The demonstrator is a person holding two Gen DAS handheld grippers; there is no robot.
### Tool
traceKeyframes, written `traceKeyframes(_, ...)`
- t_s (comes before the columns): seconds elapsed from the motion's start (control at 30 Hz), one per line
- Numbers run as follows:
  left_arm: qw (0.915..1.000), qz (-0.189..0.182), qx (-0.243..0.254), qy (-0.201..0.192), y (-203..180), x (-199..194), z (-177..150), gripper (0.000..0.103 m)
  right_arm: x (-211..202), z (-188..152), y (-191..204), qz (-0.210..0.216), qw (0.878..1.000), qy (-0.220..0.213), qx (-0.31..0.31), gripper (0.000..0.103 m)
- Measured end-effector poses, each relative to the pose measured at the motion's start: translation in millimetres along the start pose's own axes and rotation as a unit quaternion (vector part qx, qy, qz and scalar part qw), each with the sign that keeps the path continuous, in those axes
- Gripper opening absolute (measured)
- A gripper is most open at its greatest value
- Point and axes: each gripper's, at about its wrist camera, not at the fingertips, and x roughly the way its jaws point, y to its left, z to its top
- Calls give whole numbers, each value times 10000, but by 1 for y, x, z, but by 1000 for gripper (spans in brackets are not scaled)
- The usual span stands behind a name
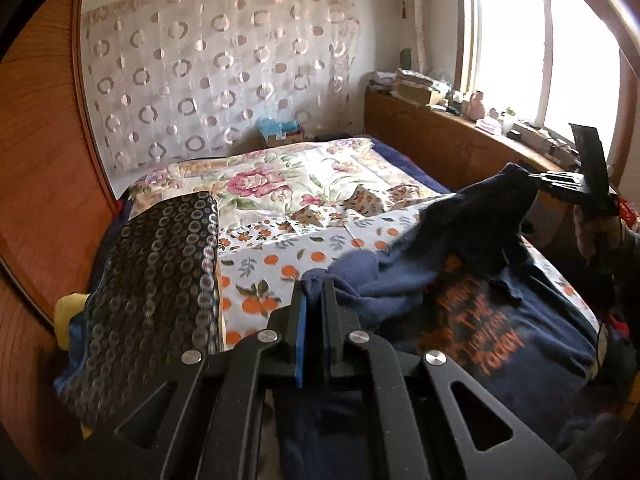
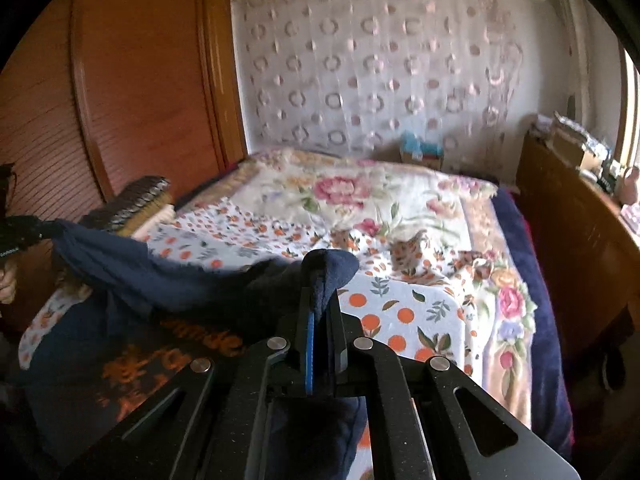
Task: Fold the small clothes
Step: 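Lift the T-shirt with the left gripper while the right gripper holds the other end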
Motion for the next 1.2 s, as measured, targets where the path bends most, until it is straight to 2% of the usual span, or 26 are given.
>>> traceKeyframes(0.13, 9999, -10, 22, -141, -10, -33, -18, 7, -39, -25, 14, 1, 9998, -185, 22, 4)
traceKeyframes(0.33, 9993, 2, -86, -373, -20, -78, -52, 7, -96, -80, 25, 35, 9996, -259, 91, 4)
traceKeyframes(0.57, 9984, -21, -423, -379, -19, -97, -91, 7, -150, -121, 34, 6, 9997, -156, 180, 4)
traceKeyframes(0.7, 9977, 2, -567, -361, -21, -108, -106, 7, -166, -125, 38, -2, 9998, -21, 203, 4)
traceKeyframes(0.97, 9964, 11, -714, -460, -29, -144, -129, 7, -192, -99, 52, -52, 10000, 71, 9, 4)
traceKeyframes(1.1, 9974, 84, -632, -339, -33, -153, -134, 7, -202, -111, 53, -109, 9997, 217, -27, 4)
traceKeyframes(1.2, 9974, -36, -694, -187, -32, -148, -142, 7, -198, -122, 56, -109, 9988, 476, 5, 4)
